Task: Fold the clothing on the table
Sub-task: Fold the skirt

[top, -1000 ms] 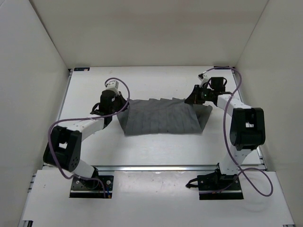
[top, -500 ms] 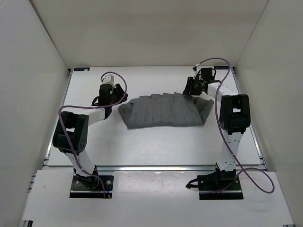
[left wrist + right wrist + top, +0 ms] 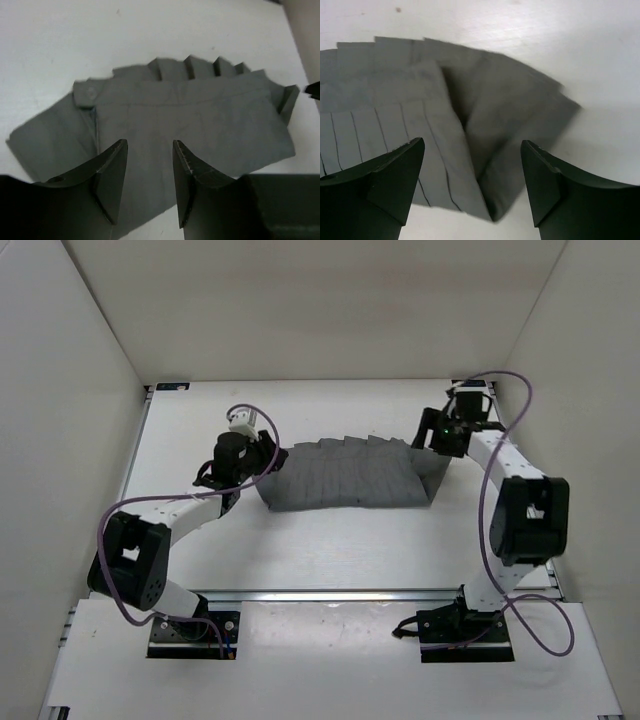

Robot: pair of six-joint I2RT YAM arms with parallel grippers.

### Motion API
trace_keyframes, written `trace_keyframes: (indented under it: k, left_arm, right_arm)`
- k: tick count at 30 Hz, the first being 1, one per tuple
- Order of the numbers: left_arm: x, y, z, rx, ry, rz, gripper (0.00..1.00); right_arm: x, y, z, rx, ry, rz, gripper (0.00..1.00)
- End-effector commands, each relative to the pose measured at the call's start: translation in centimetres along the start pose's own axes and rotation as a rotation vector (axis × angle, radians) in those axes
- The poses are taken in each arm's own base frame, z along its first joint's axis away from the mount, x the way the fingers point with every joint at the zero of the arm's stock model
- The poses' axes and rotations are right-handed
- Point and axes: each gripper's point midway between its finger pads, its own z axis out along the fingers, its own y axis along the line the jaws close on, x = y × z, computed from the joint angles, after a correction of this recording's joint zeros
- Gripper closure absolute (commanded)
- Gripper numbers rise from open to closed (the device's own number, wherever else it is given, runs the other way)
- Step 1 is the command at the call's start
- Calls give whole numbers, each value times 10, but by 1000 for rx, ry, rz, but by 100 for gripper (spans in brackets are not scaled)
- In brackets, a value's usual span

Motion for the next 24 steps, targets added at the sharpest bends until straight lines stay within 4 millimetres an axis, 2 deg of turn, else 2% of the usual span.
trace_keyframes:
  k: [1,2,4,6,9,11,12,13,20,24]
  left_arm:
    - [32,22,-13,-49,81,-57,49]
    - [35,30,-15,-67,85,-64,49]
    - [43,45,-16,-106,98,-71,48]
    - [40,48,-14,-110,87,-75,48]
    - [49,55,-9,-131,114,-81,48]
    - [52,55,-7,-124,124,-87,48]
    - [53,62,-7,-141,124,-98,49]
    - [57,58,-7,-131,130,-94,48]
    - [59,66,-10,-148,129,-101,49]
    - [61,72,-10,-166,134,-102,49]
  right_arm:
    - [10,-21,-29,37,-23,86,25]
    - [6,-27,-36,72,-50,80,25]
    - [19,-41,-45,109,-57,92,24]
    - [27,-46,-44,90,-49,108,26]
    - [32,-57,-36,93,-35,143,32]
    - [38,-60,-28,83,-10,163,41]
    - [44,-61,-22,81,11,187,43]
    - [53,-66,-18,89,35,199,44]
    - [63,-70,0,87,62,229,38]
    - [70,-71,12,72,84,241,41]
